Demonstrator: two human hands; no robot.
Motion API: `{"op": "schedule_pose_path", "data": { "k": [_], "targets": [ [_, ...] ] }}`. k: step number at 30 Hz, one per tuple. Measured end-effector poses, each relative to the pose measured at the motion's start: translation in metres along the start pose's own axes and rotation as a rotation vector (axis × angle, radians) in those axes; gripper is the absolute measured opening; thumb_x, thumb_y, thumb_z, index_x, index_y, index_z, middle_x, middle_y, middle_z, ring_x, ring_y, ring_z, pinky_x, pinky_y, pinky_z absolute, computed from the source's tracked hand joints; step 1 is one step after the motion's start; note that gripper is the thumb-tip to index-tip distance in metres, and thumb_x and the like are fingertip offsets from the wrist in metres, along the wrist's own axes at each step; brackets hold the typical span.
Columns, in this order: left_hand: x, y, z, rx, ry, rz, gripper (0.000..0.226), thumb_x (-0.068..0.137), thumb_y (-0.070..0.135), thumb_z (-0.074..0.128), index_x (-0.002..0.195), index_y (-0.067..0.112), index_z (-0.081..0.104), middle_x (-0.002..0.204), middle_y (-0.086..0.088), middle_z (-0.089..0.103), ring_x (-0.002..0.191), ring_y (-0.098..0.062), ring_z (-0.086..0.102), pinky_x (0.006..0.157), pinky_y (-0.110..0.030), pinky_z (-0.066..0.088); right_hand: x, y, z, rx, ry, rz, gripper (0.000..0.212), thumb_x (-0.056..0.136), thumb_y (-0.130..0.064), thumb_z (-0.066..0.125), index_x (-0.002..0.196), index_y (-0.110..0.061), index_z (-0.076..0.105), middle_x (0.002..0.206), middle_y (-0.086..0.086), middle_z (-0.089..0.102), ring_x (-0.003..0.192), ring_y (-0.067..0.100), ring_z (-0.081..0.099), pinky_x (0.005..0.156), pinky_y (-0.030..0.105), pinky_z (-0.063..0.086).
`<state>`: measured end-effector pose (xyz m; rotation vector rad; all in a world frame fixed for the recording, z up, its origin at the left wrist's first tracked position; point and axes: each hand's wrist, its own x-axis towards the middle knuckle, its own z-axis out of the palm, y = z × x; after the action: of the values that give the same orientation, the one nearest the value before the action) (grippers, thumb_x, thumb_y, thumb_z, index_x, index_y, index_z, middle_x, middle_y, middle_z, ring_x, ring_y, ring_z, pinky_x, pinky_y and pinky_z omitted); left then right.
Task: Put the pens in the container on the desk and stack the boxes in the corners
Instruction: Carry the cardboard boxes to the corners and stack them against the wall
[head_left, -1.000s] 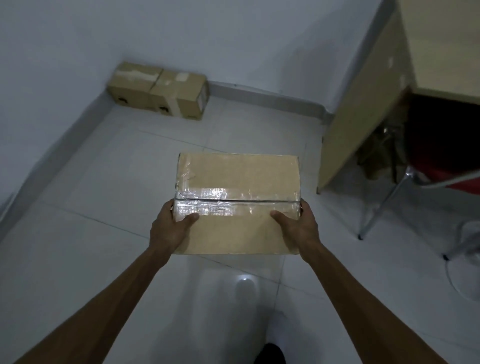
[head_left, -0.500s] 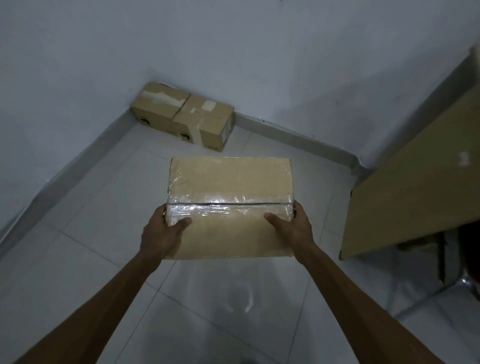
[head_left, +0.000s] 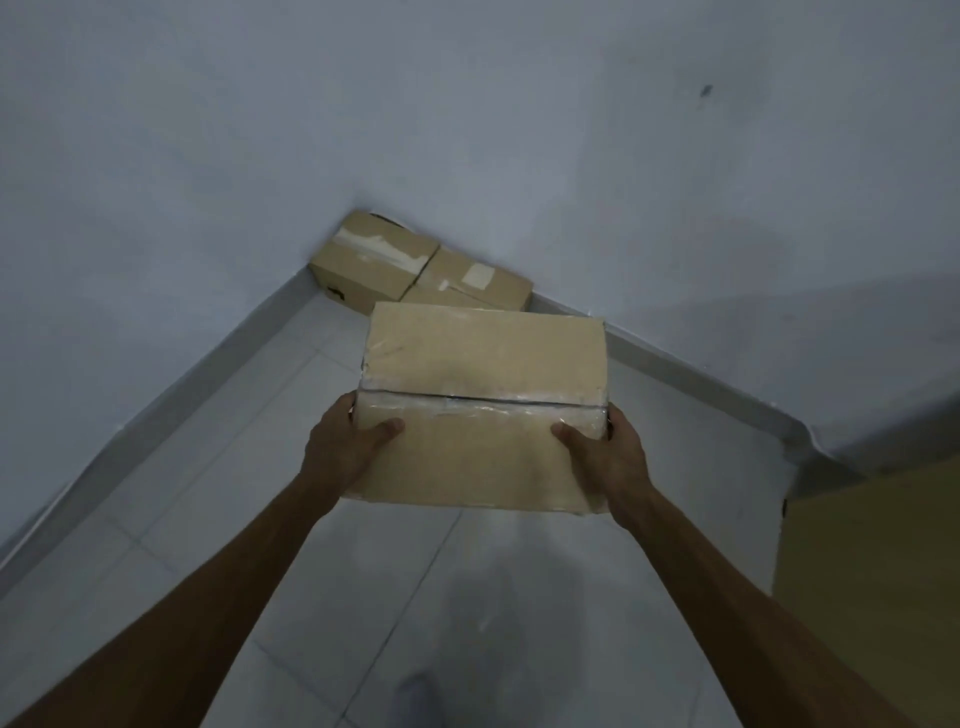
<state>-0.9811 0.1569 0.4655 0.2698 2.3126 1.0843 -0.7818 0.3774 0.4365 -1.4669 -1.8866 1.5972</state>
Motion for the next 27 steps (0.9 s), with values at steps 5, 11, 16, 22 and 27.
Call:
{"op": "schedule_pose_path", "data": {
  "k": [5,11,16,22,27],
  "targets": [
    [0.095,0.032,-0.046,-0.043,-0.038,0.006,0.057,0.084,0.036,0.072,0.135,0.023,0.050,0.122,0.000,0.059,0.108,-0.025,0.056,0.094,-0.046,0.047,0.064,-0.059,0.058,-0.029,0.016,0.022,0.060,0.078,-0.040,0.077,0.131,-0.026,0.052,0.121,-0.005,0.060,0.107,0.020,0.057,0.095,0.046,0.050],
    [0.197,0.058,-0.091,-0.096,-0.091,-0.002,0.065,0.076,0.041,0.073,0.135,0.024,0.053,0.123,0.000,0.060,0.111,-0.026,0.058,0.095,-0.048,0.050,0.142,-0.110,0.121,-0.013,-0.004,0.037,0.057,0.079,-0.038,0.076,0.130,-0.025,0.054,0.121,-0.004,0.062,0.108,0.023,0.059,0.095,0.047,0.051],
    [0.307,0.065,-0.118,-0.087,-0.130,-0.027,0.069,0.067,0.047,0.072,0.130,0.023,0.058,0.122,-0.002,0.064,0.109,-0.027,0.061,0.093,-0.052,0.052,0.217,-0.142,0.181,0.005,-0.018,0.058,0.055,0.080,-0.036,0.076,0.130,-0.025,0.054,0.117,-0.006,0.060,0.108,0.021,0.058,0.094,0.044,0.050],
    [0.432,0.062,-0.139,-0.060,-0.153,-0.063,0.048,0.085,0.019,0.073,0.130,0.010,0.058,0.121,-0.010,0.063,0.104,-0.028,0.061,0.084,-0.042,0.052,0.296,-0.166,0.255,0.028,-0.036,0.119,0.062,0.078,-0.042,0.076,0.133,-0.026,0.054,0.124,-0.006,0.060,0.114,0.022,0.056,0.097,0.046,0.048],
    [0.523,0.054,-0.161,-0.052,-0.179,-0.083,0.063,0.080,0.019,0.076,0.137,0.008,0.051,0.129,-0.009,0.057,0.110,-0.029,0.056,0.088,-0.045,0.050,0.348,-0.181,0.321,0.076,-0.010,0.154,0.059,0.082,-0.035,0.075,0.136,-0.021,0.053,0.126,-0.001,0.061,0.113,0.024,0.056,0.095,0.042,0.049]
  ]
}}
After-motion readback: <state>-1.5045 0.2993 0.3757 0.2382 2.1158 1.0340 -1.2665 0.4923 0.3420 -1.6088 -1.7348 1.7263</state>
